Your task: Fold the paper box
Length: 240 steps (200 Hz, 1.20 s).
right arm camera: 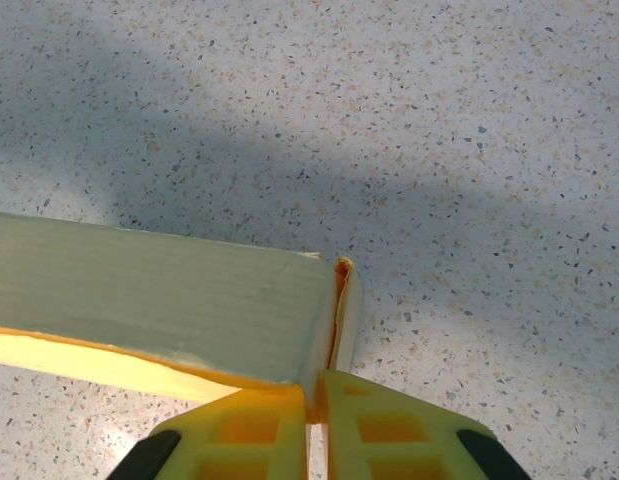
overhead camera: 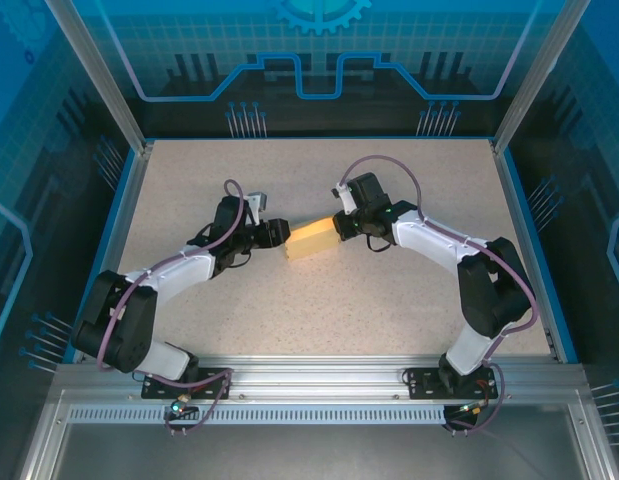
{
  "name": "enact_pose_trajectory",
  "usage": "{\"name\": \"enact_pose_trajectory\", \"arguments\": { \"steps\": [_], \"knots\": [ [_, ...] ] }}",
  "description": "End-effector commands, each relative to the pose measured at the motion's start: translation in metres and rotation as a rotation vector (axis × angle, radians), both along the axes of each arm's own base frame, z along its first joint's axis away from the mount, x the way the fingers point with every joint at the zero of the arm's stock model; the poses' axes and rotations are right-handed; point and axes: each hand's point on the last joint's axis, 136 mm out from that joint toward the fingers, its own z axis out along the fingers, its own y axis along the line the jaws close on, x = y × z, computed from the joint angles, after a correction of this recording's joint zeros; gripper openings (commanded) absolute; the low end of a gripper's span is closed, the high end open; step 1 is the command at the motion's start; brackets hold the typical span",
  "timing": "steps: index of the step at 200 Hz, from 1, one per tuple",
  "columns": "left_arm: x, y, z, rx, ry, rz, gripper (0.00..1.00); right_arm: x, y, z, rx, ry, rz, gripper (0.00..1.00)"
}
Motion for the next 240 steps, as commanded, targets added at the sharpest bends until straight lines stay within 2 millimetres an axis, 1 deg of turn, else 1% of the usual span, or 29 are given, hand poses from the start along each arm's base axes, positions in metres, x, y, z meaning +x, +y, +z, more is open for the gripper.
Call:
{"name": "enact_pose_trajectory", "arguments": {
  "steps": [1, 24, 51, 87, 108, 121, 147, 176, 197, 205, 220, 240],
  "knots": [
    [-0.012, 0.001, -0.028, 0.030, 0.069, -0.023, 0.61, -0.023, -0.007, -0.033, -0.074, 0.111, 0.003, 0.18],
    [-0.016, 0.001, -0.041, 0.050, 0.094, -0.026, 0.60, -0.021, -0.007, -0.021, -0.071, 0.089, 0.005, 0.26],
    [-0.018, 0.000, -0.045, 0.068, 0.096, -0.030, 0.60, -0.020, -0.011, -0.004, -0.077, 0.054, 0.010, 0.34],
    [-0.017, -0.002, -0.047, 0.070, 0.095, -0.035, 0.60, -0.022, -0.016, 0.015, -0.064, 0.028, 0.013, 0.39],
    [-0.018, -0.002, -0.047, 0.074, 0.094, -0.038, 0.60, -0.018, -0.011, 0.025, 0.007, 0.032, 0.027, 0.42],
    [-0.018, -0.002, -0.046, 0.076, 0.092, -0.038, 0.60, -0.015, -0.006, 0.027, 0.052, 0.051, 0.039, 0.43],
    [-0.019, -0.002, -0.045, 0.079, 0.090, -0.037, 0.60, -0.005, 0.000, 0.022, 0.109, 0.090, 0.052, 0.45],
    [-0.020, -0.001, -0.045, 0.079, 0.090, -0.036, 0.59, 0.009, -0.001, 0.013, 0.170, 0.130, 0.040, 0.45],
    [-0.019, -0.002, -0.044, 0.079, 0.086, -0.039, 0.59, 0.011, 0.005, 0.006, 0.206, 0.171, 0.056, 0.46],
    [-0.019, -0.002, -0.044, 0.079, 0.086, -0.039, 0.59, 0.011, 0.005, 0.001, 0.204, 0.185, 0.058, 0.46],
    [-0.018, -0.002, -0.045, 0.079, 0.088, -0.036, 0.60, 0.010, 0.002, -0.009, 0.197, 0.202, 0.048, 0.46],
    [-0.020, -0.001, -0.047, 0.078, 0.087, -0.036, 0.60, 0.009, -0.009, -0.023, 0.200, 0.228, 0.017, 0.45]
  ]
}}
